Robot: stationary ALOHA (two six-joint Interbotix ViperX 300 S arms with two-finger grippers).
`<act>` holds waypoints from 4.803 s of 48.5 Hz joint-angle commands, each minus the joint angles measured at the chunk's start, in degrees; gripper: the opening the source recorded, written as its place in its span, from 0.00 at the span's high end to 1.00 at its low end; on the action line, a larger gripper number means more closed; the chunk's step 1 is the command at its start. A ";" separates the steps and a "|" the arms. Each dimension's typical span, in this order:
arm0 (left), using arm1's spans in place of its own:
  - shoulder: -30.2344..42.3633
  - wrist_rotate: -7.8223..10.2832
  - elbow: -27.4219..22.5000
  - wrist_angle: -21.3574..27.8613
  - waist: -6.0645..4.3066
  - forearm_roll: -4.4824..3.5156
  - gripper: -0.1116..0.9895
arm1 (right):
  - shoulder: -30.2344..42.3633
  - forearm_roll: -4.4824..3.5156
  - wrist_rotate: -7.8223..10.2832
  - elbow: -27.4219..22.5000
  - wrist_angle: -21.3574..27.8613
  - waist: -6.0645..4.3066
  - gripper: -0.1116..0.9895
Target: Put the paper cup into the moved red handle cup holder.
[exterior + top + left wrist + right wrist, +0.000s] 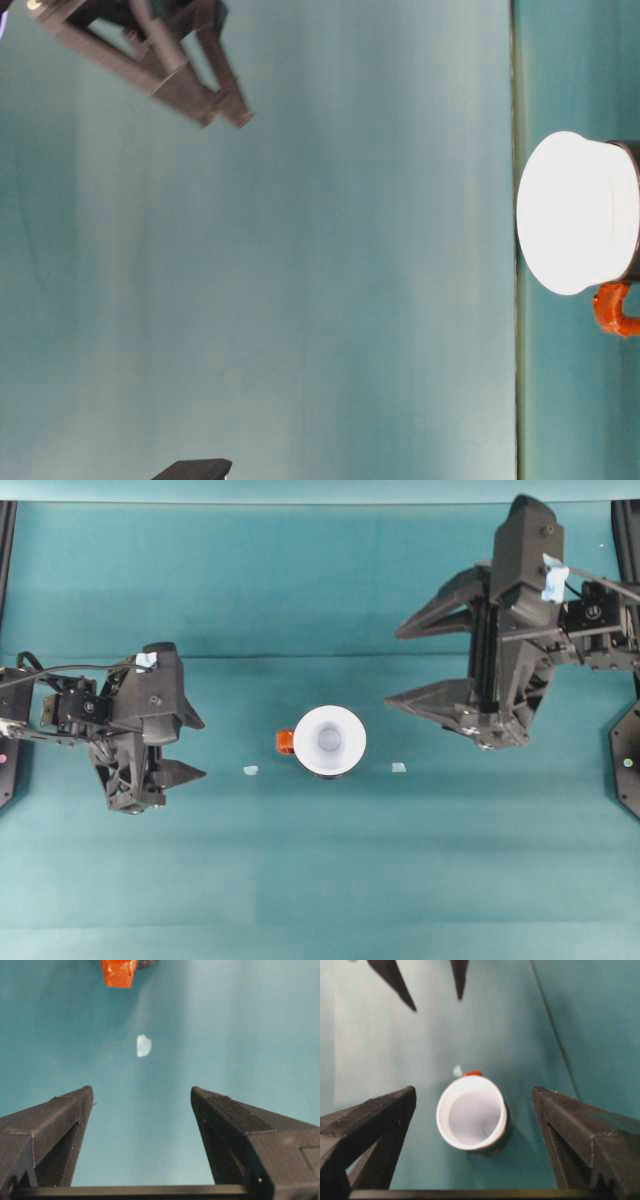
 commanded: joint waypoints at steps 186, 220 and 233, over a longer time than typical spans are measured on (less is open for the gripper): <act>0.53 -0.26 -1.05 -0.62 0.00 0.09 0.13 | -0.26 -0.09 -0.09 2.72 -0.88 -1.32 0.24; 0.70 -0.35 -1.14 -1.14 0.09 0.09 0.13 | 0.00 -0.09 -0.09 2.81 -0.88 -1.32 0.24; 0.79 -0.35 -1.14 -1.49 0.00 0.09 0.13 | 0.62 -0.09 -0.09 2.81 -2.55 -1.32 0.23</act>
